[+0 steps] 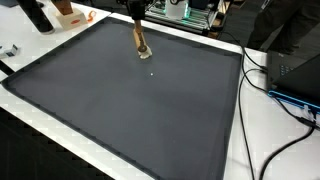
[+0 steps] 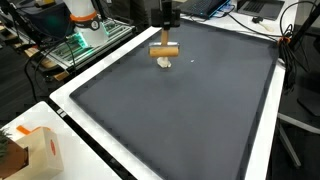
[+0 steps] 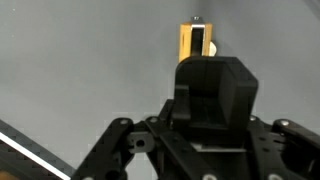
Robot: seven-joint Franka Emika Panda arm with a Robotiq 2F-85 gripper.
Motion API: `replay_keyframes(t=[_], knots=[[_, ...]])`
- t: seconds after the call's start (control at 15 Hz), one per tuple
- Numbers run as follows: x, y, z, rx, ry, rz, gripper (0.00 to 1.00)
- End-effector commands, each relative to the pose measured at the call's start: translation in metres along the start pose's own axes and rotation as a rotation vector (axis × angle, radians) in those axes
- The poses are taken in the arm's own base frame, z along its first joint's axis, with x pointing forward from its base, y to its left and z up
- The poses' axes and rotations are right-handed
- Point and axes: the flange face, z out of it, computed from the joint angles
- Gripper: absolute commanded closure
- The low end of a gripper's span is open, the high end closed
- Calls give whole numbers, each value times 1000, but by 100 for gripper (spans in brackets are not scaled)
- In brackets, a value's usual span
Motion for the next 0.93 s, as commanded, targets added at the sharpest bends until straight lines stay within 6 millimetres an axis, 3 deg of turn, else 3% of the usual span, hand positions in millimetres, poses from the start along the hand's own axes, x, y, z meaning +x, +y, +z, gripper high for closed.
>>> replay_keyframes(t=[0.0,0.87], knots=[[-11,-7,10,-6,43,-44,76],[-11,-13,37,54,68,-127,76]])
